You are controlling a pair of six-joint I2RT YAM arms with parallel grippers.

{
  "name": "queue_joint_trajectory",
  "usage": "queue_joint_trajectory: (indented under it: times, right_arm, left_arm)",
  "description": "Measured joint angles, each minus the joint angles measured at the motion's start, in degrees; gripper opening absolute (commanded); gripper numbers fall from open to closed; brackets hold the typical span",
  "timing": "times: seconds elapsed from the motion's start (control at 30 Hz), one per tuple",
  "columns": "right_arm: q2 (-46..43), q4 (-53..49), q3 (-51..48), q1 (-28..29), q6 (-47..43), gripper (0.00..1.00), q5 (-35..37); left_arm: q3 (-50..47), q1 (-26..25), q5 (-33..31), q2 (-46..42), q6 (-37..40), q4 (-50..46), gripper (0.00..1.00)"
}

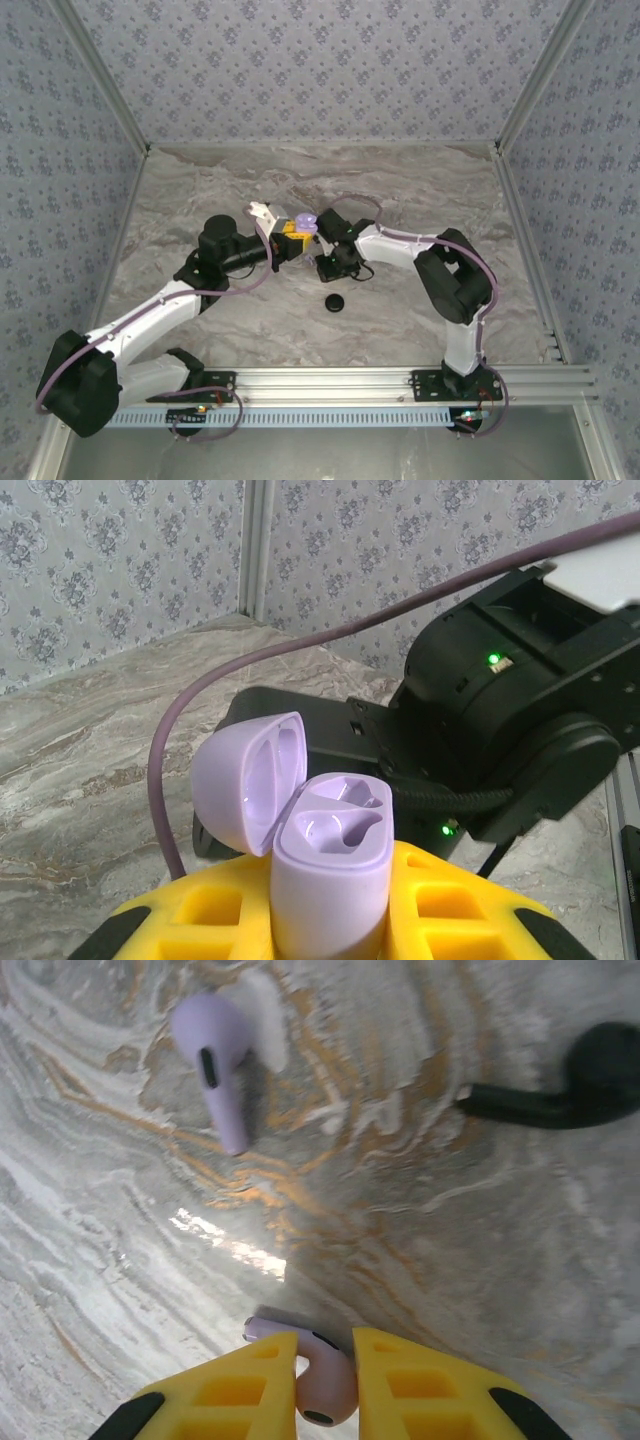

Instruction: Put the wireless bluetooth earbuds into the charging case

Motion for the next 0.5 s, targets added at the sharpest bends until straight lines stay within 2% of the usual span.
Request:
queue_joint_trajectory:
  times: [0.5]
  right_arm:
    - [-4.6,-0.8,-1.1,-14.6,-2.6,0.19,-3.5]
  left_arm:
    - [0.0,0.0,0.0,0.0,0.0,-0.1,0.22]
